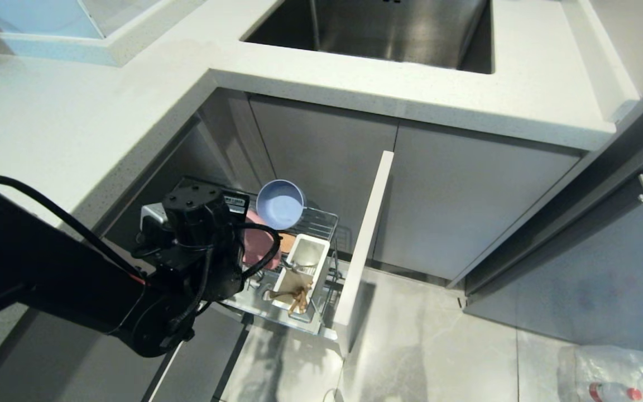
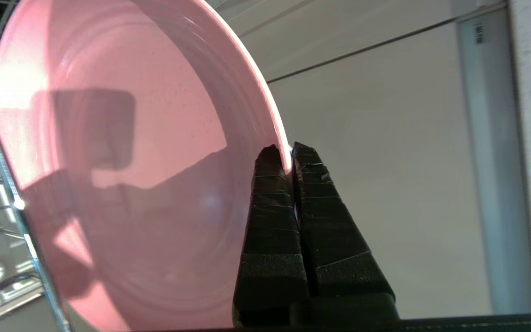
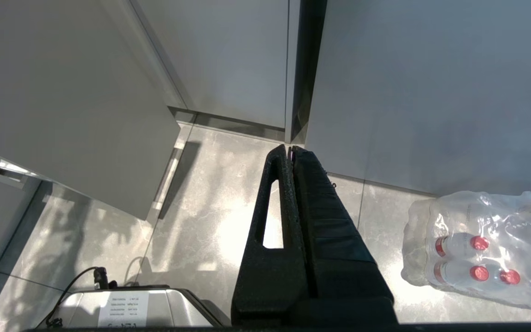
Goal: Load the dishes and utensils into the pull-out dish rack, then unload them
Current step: Pick up the plate and place it in the cupboard
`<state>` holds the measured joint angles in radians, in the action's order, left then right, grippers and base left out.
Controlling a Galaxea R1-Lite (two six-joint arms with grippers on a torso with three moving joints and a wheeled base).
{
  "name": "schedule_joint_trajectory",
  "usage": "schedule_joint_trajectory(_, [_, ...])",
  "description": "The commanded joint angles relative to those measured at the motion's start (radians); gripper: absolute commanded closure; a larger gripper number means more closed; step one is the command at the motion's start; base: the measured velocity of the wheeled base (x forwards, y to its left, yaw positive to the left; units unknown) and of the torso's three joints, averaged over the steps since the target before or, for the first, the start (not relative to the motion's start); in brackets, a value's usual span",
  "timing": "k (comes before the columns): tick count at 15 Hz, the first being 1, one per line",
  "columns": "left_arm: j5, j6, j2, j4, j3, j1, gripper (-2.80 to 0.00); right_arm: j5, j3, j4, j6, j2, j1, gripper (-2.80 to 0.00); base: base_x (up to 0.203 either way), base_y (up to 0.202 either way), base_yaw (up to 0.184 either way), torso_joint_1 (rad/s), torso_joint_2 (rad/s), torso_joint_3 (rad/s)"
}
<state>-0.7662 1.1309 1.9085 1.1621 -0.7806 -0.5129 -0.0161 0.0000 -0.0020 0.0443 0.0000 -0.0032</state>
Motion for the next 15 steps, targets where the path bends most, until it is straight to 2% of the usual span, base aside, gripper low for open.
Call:
schedule_joint_trajectory(1, [-0.005, 0.006, 0.017, 0.007, -0.002, 0.002, 0.0, 0.001, 0.0, -0.001, 0.0, 0.0, 0.0, 0.0, 0.0, 0.0, 0.0, 0.0, 0.0, 0.0])
schedule_joint_trajectory(15, [-0.007, 0.013, 0.079, 0.005, 0.0, 0.013, 0.0, 0.001, 0.0, -0.001, 0.0, 0.0, 0.0, 0.0, 0.0, 0.0, 0.0, 0.0, 0.0, 0.0])
